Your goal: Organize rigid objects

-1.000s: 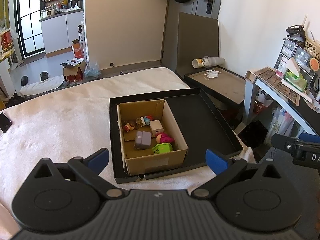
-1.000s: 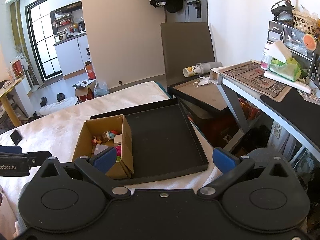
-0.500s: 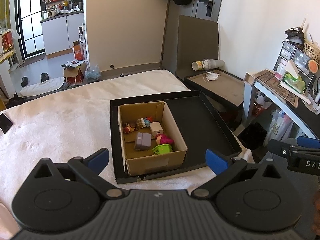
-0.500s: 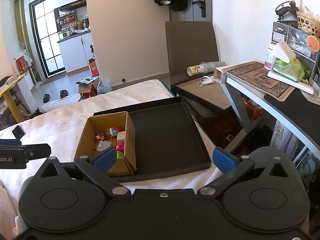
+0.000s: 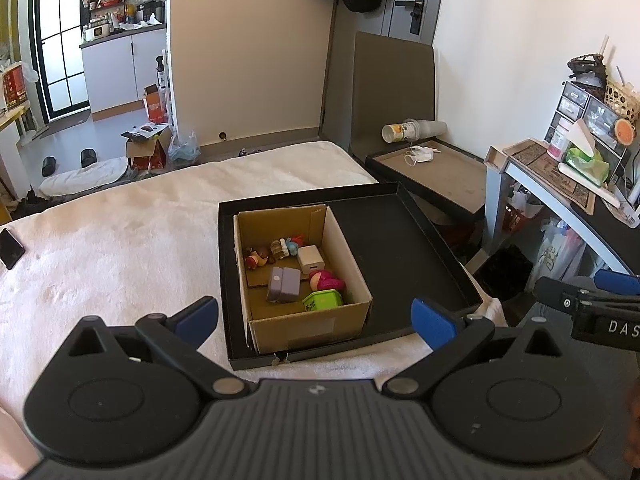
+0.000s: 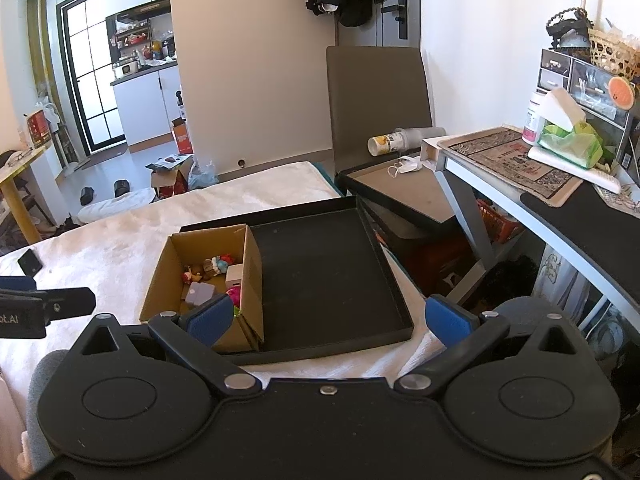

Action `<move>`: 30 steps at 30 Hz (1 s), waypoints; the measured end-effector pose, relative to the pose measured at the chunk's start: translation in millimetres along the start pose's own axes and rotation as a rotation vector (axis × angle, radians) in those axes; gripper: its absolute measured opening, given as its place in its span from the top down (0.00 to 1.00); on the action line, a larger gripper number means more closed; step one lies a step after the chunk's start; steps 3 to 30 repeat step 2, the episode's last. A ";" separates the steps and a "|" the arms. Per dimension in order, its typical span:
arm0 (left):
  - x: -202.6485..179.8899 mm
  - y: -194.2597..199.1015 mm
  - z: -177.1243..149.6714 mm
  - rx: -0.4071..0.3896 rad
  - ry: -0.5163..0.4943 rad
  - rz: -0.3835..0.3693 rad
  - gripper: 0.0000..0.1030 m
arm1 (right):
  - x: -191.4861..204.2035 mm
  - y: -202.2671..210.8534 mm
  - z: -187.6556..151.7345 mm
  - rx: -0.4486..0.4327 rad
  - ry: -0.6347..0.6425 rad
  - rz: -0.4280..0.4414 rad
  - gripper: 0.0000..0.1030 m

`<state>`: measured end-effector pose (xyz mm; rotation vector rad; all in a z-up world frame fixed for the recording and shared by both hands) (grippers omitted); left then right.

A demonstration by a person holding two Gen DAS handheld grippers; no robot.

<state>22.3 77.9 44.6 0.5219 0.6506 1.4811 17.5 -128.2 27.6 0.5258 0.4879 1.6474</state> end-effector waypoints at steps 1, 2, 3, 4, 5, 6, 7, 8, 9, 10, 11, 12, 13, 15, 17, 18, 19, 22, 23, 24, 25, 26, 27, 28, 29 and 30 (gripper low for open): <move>0.0 -0.2 -0.1 -0.001 -0.001 0.002 0.01 | 0.0 0.0 -0.1 0.000 -0.001 0.001 0.00; -0.2 -0.6 -0.5 -0.002 -0.001 0.003 0.01 | -0.1 0.0 -0.2 0.000 -0.002 0.002 0.00; -0.2 -0.6 -0.5 -0.002 -0.001 0.003 0.01 | -0.1 0.0 -0.2 0.000 -0.002 0.002 0.00; -0.2 -0.6 -0.5 -0.002 -0.001 0.003 0.01 | -0.1 0.0 -0.2 0.000 -0.002 0.002 0.00; -0.2 -0.6 -0.5 -0.002 -0.001 0.003 0.01 | -0.1 0.0 -0.2 0.000 -0.002 0.002 0.00; -0.2 -0.6 -0.5 -0.002 -0.001 0.003 0.01 | -0.1 0.0 -0.2 0.000 -0.002 0.002 0.00; -0.2 -0.6 -0.5 -0.002 -0.001 0.003 0.01 | -0.1 0.0 -0.2 0.000 -0.002 0.002 0.00; -0.2 -0.6 -0.5 -0.002 -0.001 0.003 0.01 | -0.1 0.0 -0.2 0.000 -0.002 0.002 0.00; -0.2 -0.6 -0.5 -0.002 -0.001 0.003 0.01 | -0.1 0.0 -0.2 0.000 -0.002 0.002 0.00; -0.2 -0.6 -0.5 -0.002 -0.001 0.003 0.01 | -0.1 0.0 -0.2 0.000 -0.002 0.002 0.00; -0.2 -0.6 -0.5 -0.002 -0.001 0.003 0.01 | -0.1 0.0 -0.2 0.000 -0.002 0.002 0.00; -0.2 -0.6 -0.5 -0.002 -0.001 0.003 0.01 | -0.1 0.0 -0.2 0.000 -0.002 0.002 0.00; -0.2 -0.6 -0.5 -0.002 -0.001 0.003 0.01 | -0.1 0.0 -0.2 0.000 -0.002 0.002 0.00; -0.2 -0.6 -0.5 -0.002 -0.001 0.003 0.01 | -0.1 0.0 -0.2 0.000 -0.002 0.002 0.00; -0.2 -0.6 -0.5 -0.002 -0.001 0.003 0.01 | -0.1 0.0 -0.2 0.000 -0.002 0.002 0.00; -0.2 -0.6 -0.5 -0.002 -0.001 0.003 0.01 | -0.1 0.0 -0.2 0.000 -0.002 0.002 0.00; -0.2 -0.6 -0.5 -0.002 -0.001 0.003 0.01 | -0.1 0.0 -0.2 0.000 -0.002 0.002 0.00; -0.2 -0.6 -0.5 -0.002 -0.001 0.003 0.01 | -0.1 0.0 -0.2 0.000 -0.002 0.002 0.00; -0.2 -0.6 -0.5 -0.002 -0.001 0.003 0.01 | -0.1 0.0 -0.2 0.000 -0.002 0.002 0.00; -0.2 -0.6 -0.5 -0.002 -0.001 0.003 0.01 | -0.1 0.0 -0.2 0.000 -0.002 0.002 0.00; -0.2 -0.6 -0.5 -0.002 -0.001 0.003 0.01 | -0.1 0.0 -0.2 0.000 -0.002 0.002 0.00; -0.2 -0.6 -0.5 -0.002 -0.001 0.003 0.01 | -0.1 0.0 -0.2 0.000 -0.002 0.002 0.00; -0.2 -0.6 -0.5 -0.002 -0.001 0.003 0.01 | -0.1 0.0 -0.2 0.000 -0.002 0.002 0.00; -0.2 -0.6 -0.5 -0.002 -0.001 0.003 0.01 | -0.1 0.0 -0.2 0.000 -0.002 0.002 0.00; -0.2 -0.6 -0.5 -0.002 -0.001 0.003 0.01 | -0.1 0.0 -0.2 0.000 -0.002 0.002 0.00; -0.2 -0.6 -0.5 -0.002 -0.001 0.003 0.01 | -0.1 0.0 -0.2 0.000 -0.002 0.002 0.00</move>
Point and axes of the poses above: each gripper's, at about its wrist camera, not at the fingertips, and y roughly against the way its jaws point, x to its left, z to its top, the point moved 2 cm from there along -y, roughly the way its jaws point
